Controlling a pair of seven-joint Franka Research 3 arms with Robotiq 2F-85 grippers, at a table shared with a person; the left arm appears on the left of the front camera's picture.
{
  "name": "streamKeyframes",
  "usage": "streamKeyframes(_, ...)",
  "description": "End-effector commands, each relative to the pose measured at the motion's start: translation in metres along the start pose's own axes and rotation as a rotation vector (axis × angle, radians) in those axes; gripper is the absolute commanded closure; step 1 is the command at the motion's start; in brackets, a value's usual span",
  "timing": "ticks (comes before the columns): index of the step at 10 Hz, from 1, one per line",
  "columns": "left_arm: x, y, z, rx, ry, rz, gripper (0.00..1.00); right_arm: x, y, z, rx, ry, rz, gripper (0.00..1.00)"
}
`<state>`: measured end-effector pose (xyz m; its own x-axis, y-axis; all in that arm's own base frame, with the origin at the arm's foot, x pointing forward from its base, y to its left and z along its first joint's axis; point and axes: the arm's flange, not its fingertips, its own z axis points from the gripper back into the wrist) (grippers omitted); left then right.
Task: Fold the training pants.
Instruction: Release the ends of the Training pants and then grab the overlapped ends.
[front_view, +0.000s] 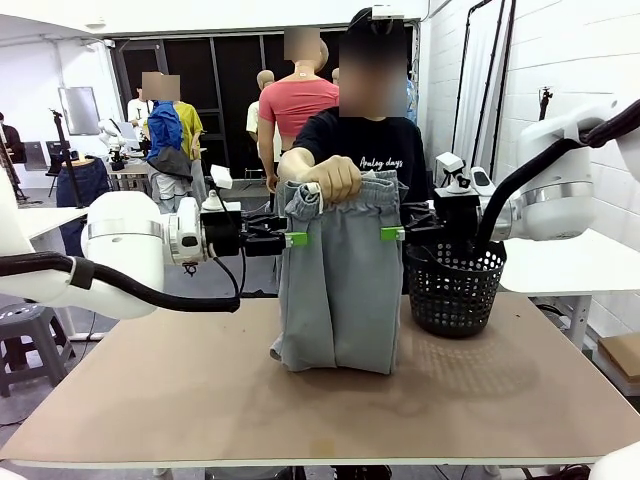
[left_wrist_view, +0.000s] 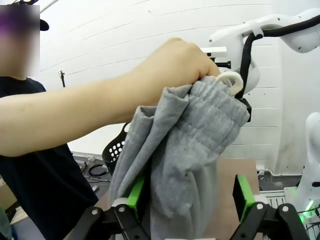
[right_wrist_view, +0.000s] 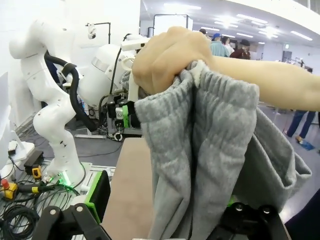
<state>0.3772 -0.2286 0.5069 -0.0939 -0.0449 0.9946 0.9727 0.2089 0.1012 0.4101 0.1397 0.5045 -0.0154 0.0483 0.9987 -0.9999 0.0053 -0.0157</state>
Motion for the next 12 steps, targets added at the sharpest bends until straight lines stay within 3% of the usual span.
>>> streamKeyframes(1, -0.002, -0.005, 0.002, 0.055, -0.022, -0.024, 0.11, -0.001, 0.01, 0.005, -0.032, 0.014, -0.027, 0.0)
streamKeyframes(7, -0.004, 0.001, 0.006, 0.136, -0.012, -0.063, 0.11, 0.0, 0.017, 0.015, -0.232, 0.032, 0.024, 0.0)
streamKeyframes(12, -0.002, 0.003, 0.019, 0.192, -0.009, -0.091, 0.11, -0.009, 0.01, 0.006, -0.205, 0.01, -0.039, 0.0)
